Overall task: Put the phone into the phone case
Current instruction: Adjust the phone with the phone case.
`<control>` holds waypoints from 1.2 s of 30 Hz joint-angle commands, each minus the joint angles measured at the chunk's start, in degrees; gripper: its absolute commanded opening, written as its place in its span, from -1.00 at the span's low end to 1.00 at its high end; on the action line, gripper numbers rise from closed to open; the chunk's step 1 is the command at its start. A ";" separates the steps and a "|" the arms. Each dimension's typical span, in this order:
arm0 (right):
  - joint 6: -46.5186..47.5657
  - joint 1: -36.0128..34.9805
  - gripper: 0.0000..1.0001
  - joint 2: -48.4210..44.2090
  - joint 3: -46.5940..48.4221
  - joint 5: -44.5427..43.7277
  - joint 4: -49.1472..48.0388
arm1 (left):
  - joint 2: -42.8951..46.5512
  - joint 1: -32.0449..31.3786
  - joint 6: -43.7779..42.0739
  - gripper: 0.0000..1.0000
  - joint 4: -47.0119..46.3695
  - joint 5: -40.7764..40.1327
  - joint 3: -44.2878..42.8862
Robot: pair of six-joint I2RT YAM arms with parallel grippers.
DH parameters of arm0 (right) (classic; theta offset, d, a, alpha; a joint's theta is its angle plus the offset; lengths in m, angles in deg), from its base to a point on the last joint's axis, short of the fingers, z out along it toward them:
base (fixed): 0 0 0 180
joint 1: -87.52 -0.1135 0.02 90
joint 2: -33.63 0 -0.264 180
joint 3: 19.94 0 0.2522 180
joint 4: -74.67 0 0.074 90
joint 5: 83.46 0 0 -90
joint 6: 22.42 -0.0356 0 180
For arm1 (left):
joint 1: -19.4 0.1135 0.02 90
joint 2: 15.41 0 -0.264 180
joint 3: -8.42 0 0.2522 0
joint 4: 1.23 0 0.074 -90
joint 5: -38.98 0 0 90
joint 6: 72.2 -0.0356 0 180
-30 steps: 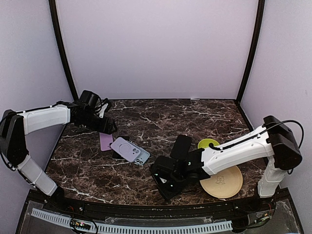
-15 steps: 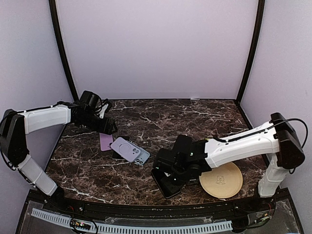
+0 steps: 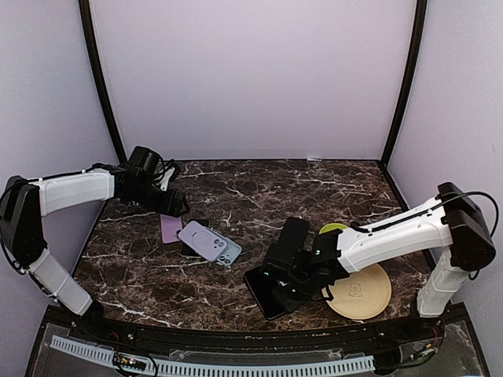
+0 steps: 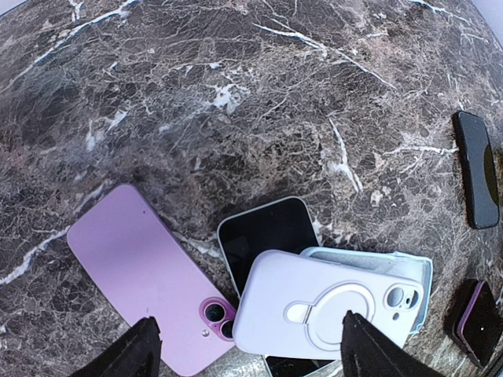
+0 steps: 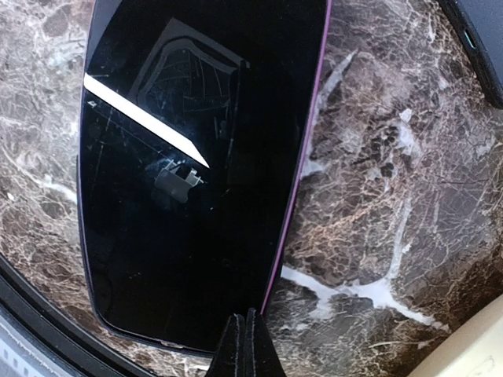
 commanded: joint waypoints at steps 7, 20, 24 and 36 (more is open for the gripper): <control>-0.04 -0.31 -1.00 4.20 -3.19 1.68 1.70 | -0.16 -0.37 -0.65 0.62 0.87 0.27 0.19; 0.05 -0.31 0.97 4.08 14.31 -6.37 8.89 | 0.08 -0.43 -0.70 0.62 1.03 0.38 0.14; -1.47 -0.24 0.97 6.69 14.76 -4.23 8.01 | 0.15 -0.43 -0.68 0.62 1.01 0.54 0.14; -2.70 -0.70 0.97 12.02 13.47 -2.39 7.87 | -0.01 -0.43 -0.66 0.62 1.08 0.50 0.12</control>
